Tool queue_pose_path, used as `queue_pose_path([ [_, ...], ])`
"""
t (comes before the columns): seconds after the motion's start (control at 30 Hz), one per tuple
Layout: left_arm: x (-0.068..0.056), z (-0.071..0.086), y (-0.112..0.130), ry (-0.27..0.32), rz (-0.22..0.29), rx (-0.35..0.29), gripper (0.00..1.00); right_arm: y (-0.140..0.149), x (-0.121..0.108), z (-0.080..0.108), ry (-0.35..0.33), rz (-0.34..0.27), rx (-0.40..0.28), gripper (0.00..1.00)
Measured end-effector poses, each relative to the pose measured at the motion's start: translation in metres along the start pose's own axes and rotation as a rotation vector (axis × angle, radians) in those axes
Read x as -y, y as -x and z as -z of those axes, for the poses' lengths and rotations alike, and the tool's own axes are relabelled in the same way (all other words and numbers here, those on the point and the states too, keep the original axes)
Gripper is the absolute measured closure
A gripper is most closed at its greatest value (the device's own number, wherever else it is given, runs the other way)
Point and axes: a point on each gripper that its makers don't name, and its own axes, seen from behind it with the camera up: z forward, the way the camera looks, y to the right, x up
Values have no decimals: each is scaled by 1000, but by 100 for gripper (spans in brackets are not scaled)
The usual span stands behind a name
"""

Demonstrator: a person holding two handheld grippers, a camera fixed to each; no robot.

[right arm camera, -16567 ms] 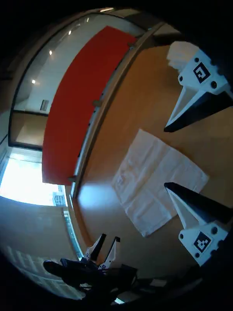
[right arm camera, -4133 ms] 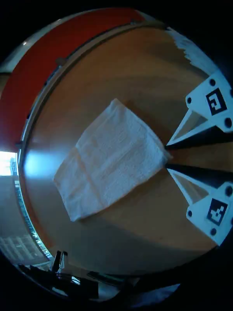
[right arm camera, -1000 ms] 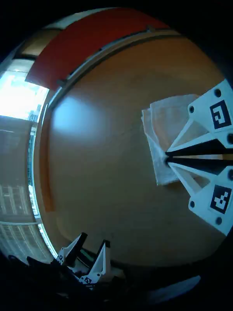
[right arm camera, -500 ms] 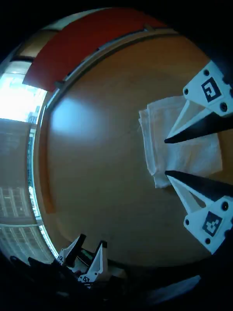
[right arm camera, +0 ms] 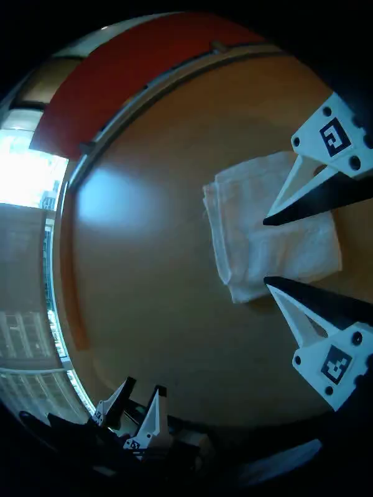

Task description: Fold towel

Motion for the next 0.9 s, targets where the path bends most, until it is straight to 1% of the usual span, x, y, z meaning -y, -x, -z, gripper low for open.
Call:
queue_pose_path([
  [0.13,0,0,0,0,0,0,6,13,1,5,16,-27,8,35],
  [0.57,0,1,0,0,-11,-1,6,52,4,18,63,-95,42,35],
  [0.9,-1,2,3,2,-10,1,6,77,13,23,78,-140,72,35],
])
